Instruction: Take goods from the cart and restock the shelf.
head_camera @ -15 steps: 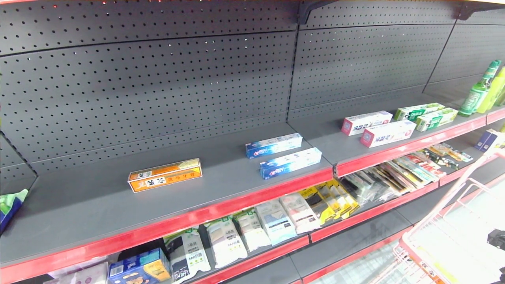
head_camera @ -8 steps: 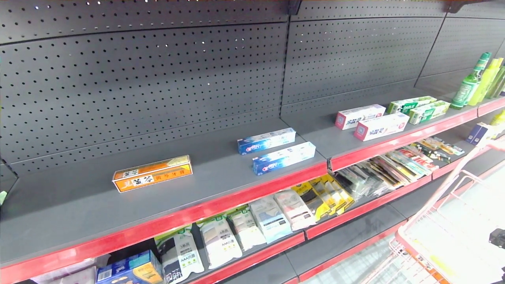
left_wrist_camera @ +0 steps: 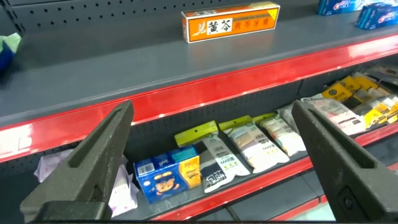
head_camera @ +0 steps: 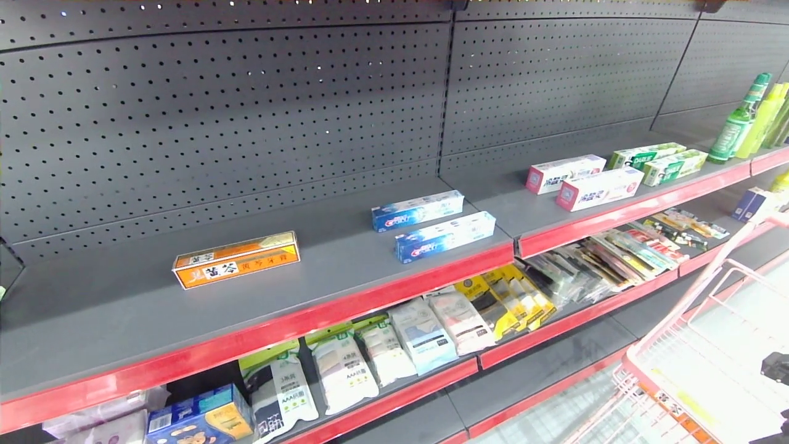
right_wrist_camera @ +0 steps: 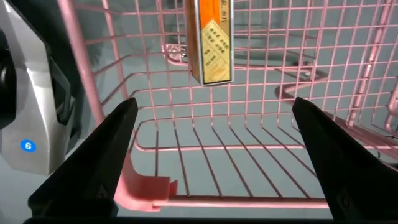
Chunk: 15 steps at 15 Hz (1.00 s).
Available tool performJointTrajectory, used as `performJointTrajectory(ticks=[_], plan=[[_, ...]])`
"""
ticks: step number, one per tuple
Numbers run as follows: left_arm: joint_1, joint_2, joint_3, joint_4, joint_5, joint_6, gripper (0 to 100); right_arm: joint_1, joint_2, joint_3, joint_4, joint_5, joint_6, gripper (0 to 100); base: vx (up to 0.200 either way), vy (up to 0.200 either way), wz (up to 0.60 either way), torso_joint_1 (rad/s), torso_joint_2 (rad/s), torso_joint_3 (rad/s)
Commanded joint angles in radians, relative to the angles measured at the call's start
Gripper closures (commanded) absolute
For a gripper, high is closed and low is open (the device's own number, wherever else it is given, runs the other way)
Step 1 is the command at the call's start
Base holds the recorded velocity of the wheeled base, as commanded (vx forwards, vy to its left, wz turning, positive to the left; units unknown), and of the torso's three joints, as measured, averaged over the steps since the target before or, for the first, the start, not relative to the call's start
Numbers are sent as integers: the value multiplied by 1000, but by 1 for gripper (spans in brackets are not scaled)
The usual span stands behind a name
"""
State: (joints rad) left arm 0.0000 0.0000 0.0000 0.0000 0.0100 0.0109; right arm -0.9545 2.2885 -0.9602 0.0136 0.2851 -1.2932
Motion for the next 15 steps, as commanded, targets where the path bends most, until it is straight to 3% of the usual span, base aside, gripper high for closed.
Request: performJointTrajectory(ticks=[1,8,15], plan=[[0,2,0,0,1,0,0,6,-3,1,-6,0,0,0,0,0,0,0,0,0],[0,2,0,0,1,0,0,59,9,5,-35,5,-1,0,0,0,0,-11,22,16],[0,2,0,0,1,0,0,66,9,3,-35,5,-3,0,0,0,0,-156,348,192]])
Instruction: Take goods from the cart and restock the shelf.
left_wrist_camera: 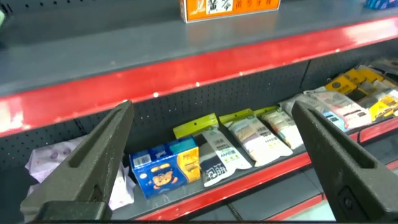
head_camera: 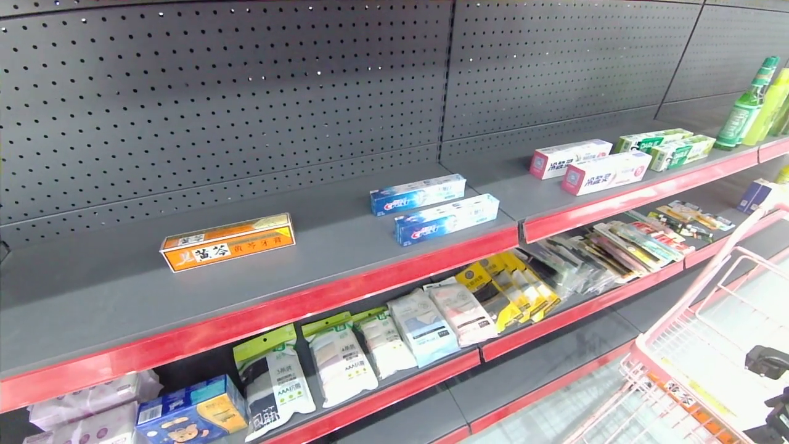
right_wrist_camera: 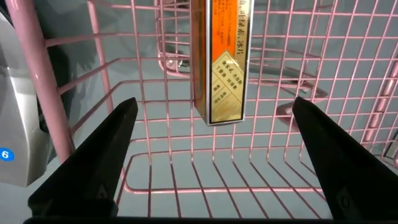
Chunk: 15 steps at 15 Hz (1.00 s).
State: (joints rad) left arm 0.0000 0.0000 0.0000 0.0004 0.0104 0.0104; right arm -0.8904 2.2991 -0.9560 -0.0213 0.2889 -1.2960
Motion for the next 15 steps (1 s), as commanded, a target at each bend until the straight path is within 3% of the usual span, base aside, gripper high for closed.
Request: performJointTrajectory(ticks=[1,8,15], plan=[[0,2,0,0,0,0,0,2,-1,-1,0,1,0,0,0,0,0,-163,388,217],[0,2,0,0,0,0,0,2,-1,-3,0,3,1,0,0,0,0,-217,496,279],[0,2,0,0,0,0,0,-4,-6,-55,14,35,9,0,0,0,0,-29,75,44]])
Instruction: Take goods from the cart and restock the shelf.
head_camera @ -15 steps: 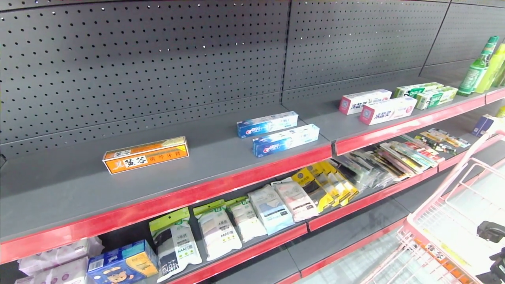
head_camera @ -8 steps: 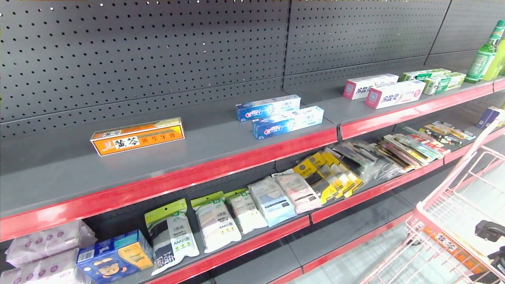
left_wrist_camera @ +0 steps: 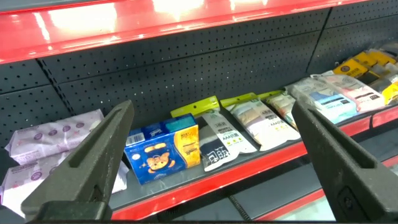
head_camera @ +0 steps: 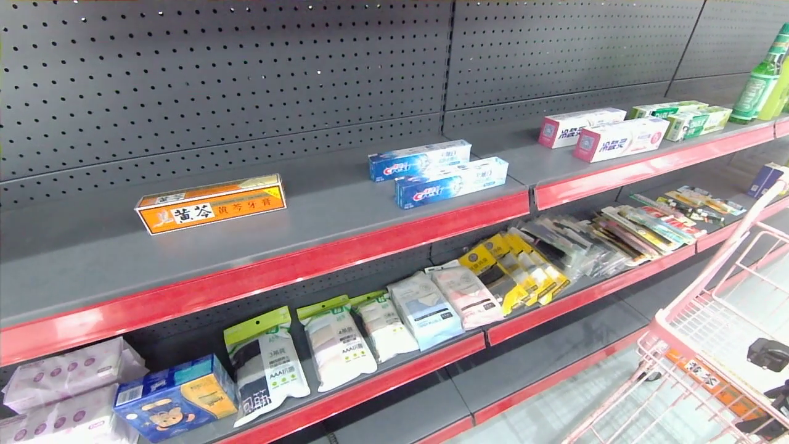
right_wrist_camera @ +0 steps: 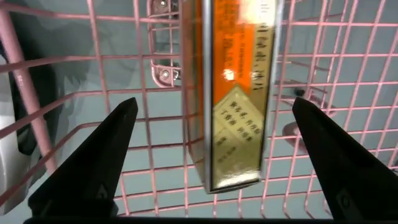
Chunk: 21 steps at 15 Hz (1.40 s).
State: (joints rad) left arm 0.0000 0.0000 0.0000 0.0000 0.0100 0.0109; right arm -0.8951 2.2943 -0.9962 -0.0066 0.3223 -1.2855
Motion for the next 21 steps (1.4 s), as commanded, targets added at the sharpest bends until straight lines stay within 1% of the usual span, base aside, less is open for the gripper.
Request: performJointTrajectory(ticks=[1,2,3,4,10,15,16,21], plan=[[0,2,0,0,1,0,0,2,2,-35,5,0,0,0,0,0,0,0,0,0],[0,2,0,0,1,0,0,2,5,-50,25,0,2,0,0,0,0,0,0,0],[0,2,0,0,1,0,0,4,11,-71,76,-2,6,0,0,0,0,0,0,0],[0,2,0,0,1,0,0,5,13,-71,85,-3,12,0,0,0,0,0,0,0],[0,2,0,0,1,0,0,27,47,-102,74,-2,45,0,0,0,0,0,0,0],[0,2,0,0,1,0,0,30,56,-113,74,-2,45,0,0,0,0,0,0,0],[0,2,0,0,1,0,0,30,60,-116,74,-2,45,100,0,0,0,0,0,0],[0,2,0,0,1,0,0,36,70,-105,77,-2,45,100,0,0,0,0,0,0]])
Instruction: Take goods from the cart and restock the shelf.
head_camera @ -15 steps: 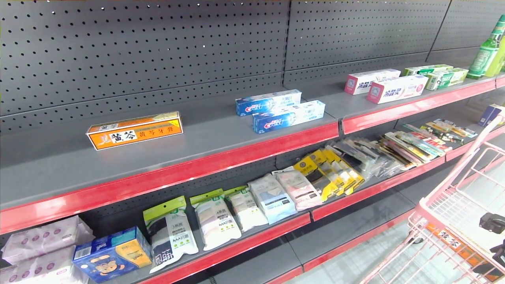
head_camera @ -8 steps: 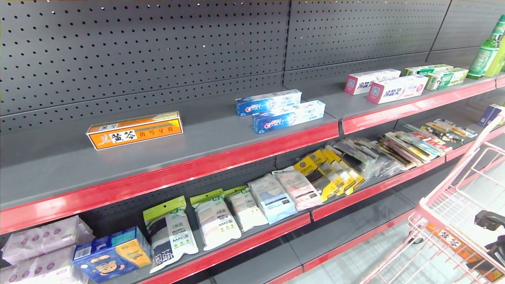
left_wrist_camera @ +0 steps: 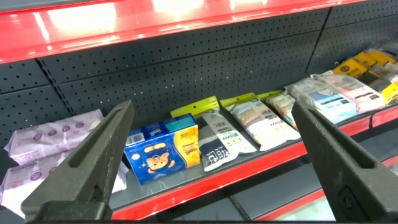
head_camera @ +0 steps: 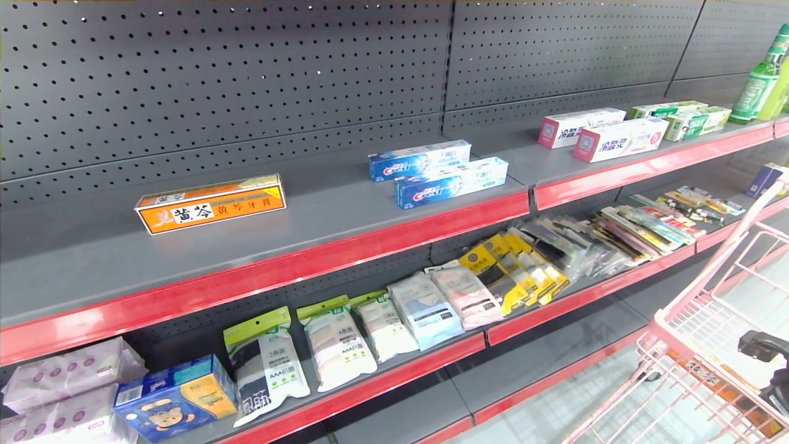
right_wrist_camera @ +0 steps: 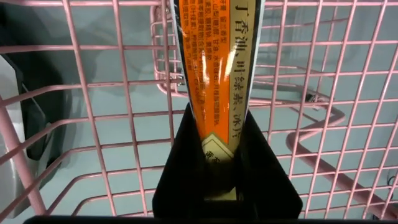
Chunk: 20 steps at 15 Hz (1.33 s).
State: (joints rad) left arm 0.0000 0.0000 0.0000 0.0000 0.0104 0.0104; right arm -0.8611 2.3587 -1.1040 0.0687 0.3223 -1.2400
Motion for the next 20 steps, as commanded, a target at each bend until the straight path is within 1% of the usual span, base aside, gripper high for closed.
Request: performJointTrajectory(ticks=[1,3,5,9,14,17,20], plan=[[0,2,0,0,0,0,0,2,5,6,6,-2,1,100,0,0,0,0,0,0],[0,2,0,0,0,0,0,1,4,27,8,-2,20,100,0,0,0,0,0,0],[0,2,0,0,0,0,0,-7,-26,29,8,20,62,100,0,0,0,0,0,0],[0,2,0,0,0,0,0,-47,-95,46,11,50,67,100,0,0,0,0,0,0],[0,2,0,0,0,0,0,-65,-162,69,11,60,68,100,0,0,0,0,0,0],[0,2,0,0,0,0,0,-92,-214,67,8,58,76,100,0,0,0,0,0,0],[0,2,0,0,0,0,0,-99,-294,67,2,47,186,100,0,0,0,0,0,0]])
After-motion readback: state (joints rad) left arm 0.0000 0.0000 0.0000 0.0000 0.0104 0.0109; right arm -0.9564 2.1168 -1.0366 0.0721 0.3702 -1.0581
